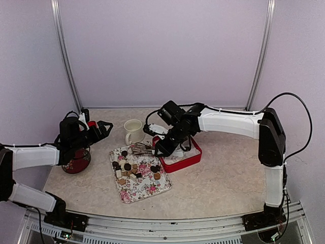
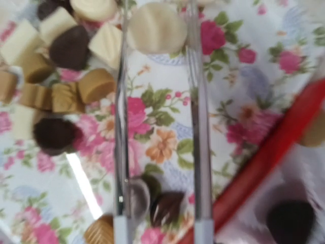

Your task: Pack the chocolate

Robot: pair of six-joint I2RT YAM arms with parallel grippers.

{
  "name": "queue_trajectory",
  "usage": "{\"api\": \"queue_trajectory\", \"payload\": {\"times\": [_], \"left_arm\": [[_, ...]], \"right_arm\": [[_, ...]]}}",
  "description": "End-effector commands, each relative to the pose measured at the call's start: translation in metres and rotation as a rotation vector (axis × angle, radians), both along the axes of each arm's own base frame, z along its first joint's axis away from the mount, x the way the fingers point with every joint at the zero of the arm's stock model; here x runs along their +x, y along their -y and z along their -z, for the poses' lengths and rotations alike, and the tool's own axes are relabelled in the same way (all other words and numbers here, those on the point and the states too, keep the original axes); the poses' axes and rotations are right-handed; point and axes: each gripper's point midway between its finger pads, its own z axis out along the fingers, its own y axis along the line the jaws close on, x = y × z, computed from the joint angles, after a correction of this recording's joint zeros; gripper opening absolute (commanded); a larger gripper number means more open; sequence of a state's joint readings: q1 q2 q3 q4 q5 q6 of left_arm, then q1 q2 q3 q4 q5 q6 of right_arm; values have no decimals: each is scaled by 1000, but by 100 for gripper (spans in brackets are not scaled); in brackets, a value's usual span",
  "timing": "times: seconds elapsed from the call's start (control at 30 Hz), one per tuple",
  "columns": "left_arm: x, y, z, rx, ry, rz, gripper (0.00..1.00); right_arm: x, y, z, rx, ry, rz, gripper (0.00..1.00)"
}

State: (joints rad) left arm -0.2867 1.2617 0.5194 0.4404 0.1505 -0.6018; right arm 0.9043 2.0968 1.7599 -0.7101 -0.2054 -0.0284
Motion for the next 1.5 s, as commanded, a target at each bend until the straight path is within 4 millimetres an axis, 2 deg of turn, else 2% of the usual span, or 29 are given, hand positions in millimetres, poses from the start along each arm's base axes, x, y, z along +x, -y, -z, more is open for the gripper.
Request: {"api": "queue_trajectory", "payload": {"times": [0.0,0.13,0.47,0.6,0.7,1.03,1.47], "left_arm": [[1,0,0,-9,8,5,99],[2,0,-1,-13,11,7,99],[2,2,-5,-23,18,13,99],[3,6,-6,-31,21,23,99],[2,7,-6,-32,17,26,99],[2,7,-6,-25,19,21,99],[1,6,-5,-22,17,16,99]], "right_arm": [[4,16,-57,99,55,47,30],[1,47,-64,89,57,101,30],[-17,157,-64,26,27,334,30],[-21,201,-56,-29,20,423,30],[-22,221,-54,-75,32,464,30],[-29,236,-45,-115,3,495,30],[-27,230,-39,-114,-11,468,34]]}}
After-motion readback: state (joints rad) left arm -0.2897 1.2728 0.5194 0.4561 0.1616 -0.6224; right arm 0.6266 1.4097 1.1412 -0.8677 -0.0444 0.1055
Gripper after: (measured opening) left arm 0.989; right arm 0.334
